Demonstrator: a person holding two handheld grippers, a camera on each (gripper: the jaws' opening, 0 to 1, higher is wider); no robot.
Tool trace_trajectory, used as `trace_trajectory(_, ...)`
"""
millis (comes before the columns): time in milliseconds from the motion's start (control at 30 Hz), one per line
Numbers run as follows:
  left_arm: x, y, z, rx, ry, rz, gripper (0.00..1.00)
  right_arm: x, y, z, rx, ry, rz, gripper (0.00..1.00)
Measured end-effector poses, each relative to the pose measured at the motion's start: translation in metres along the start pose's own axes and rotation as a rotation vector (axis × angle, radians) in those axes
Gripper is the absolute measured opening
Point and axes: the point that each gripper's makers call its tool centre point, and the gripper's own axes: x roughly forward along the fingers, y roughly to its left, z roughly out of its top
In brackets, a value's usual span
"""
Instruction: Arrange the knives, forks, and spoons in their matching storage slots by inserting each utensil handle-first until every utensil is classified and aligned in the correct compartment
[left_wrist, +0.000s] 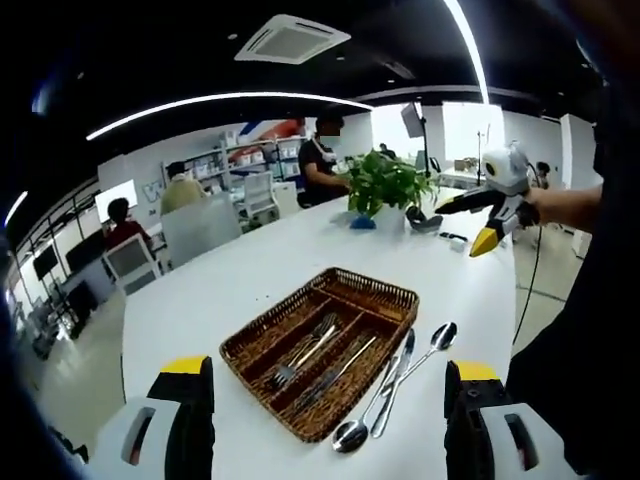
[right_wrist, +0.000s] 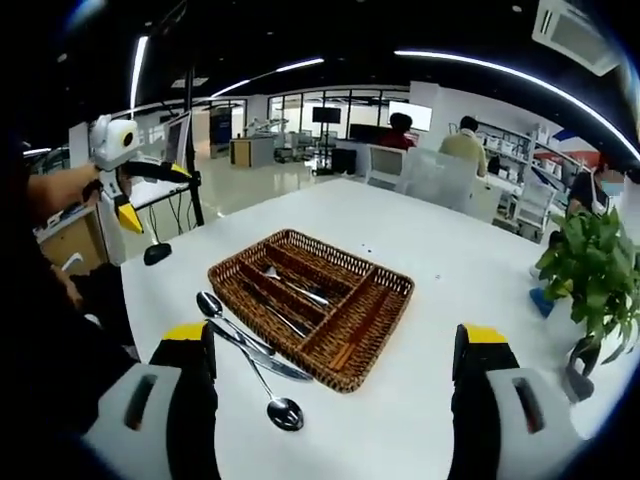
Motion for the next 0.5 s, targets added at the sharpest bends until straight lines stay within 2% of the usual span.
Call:
trace_trajectory(233,0.018,-0.018,0.011,0.055,0.025,-0.069,1.00,-0.008,-0.006,-0.001,0.013,-0.007,-0.016,1.00)
trace_trajectory(333,0.022,-0.025,0.013,0.041,0.026,-0.106,0.91,-0.011,-0.007,-0.001,0.005,-0.009,-0.020,1.00)
trace_trajectory(500,0.036,-0.034,0.015,0.062,0.046,-0.133,0.91,-0.015,-0.010,-0.003,0.006,-0.010,-0.025,1.00)
